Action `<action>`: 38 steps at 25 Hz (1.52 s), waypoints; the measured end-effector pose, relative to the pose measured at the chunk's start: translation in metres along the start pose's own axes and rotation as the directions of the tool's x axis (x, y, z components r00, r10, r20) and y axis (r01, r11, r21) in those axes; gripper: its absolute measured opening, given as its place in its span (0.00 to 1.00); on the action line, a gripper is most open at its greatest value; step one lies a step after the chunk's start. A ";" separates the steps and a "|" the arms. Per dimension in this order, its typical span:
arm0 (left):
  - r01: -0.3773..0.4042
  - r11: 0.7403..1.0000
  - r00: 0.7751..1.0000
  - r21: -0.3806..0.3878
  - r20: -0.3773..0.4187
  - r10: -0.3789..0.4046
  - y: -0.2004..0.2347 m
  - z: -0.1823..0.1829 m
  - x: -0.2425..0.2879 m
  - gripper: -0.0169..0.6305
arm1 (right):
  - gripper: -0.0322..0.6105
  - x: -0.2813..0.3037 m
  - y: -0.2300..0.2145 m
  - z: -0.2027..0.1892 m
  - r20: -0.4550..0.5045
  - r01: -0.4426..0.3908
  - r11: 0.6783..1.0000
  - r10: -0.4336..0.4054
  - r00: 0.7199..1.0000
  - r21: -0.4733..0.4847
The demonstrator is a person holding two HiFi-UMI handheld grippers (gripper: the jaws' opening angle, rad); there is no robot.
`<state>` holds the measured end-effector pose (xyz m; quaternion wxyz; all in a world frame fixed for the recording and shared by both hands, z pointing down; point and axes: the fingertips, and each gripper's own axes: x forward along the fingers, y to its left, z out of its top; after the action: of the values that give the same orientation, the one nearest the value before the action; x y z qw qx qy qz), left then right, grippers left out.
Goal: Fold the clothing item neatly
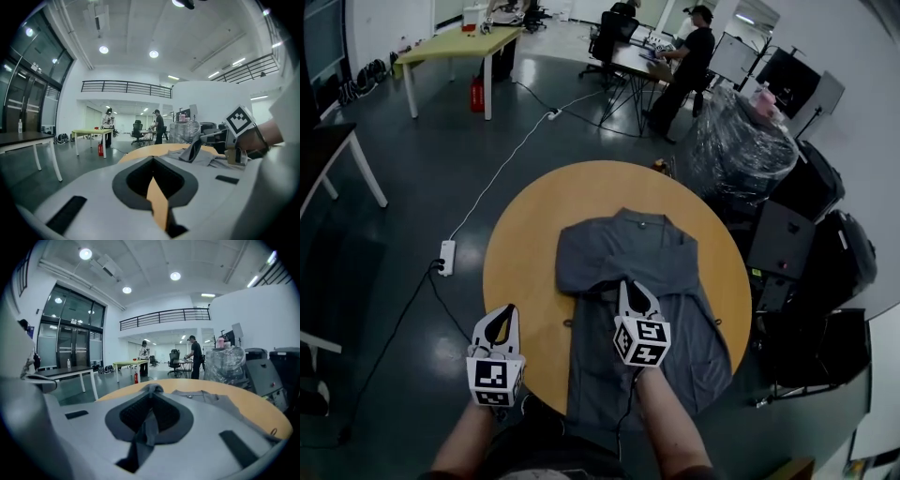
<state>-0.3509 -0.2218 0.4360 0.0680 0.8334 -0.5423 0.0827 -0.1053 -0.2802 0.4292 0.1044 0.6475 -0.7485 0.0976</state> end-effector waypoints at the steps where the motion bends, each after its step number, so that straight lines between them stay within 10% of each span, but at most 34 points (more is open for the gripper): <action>1: 0.014 1.000 1.000 -0.003 0.004 -0.014 -0.002 0.002 0.007 0.04 | 0.07 0.001 -0.006 0.006 0.002 0.005 1.000 -0.005 1.000 -0.021; 18: 0.078 0.997 0.996 -0.027 0.034 -0.077 -0.102 0.021 0.074 0.04 | 0.07 -0.005 -0.174 0.042 0.054 0.096 0.991 -0.092 0.994 -0.088; 28: -0.087 0.996 0.995 0.010 -0.045 0.087 -0.184 -0.004 0.094 0.04 | 0.07 0.001 -0.234 -0.036 -0.037 -0.088 0.993 0.091 0.995 0.078; 38: -0.107 0.994 0.991 0.034 -0.073 0.110 -0.247 -0.009 0.098 0.04 | 0.07 -0.027 -0.275 -0.104 -0.182 -0.087 0.985 0.113 0.977 0.146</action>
<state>-0.0861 -0.2079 0.4596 0.0710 0.7999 -0.5826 0.1257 0.1734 -0.2644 0.5239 0.1251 0.6022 -0.7586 0.2151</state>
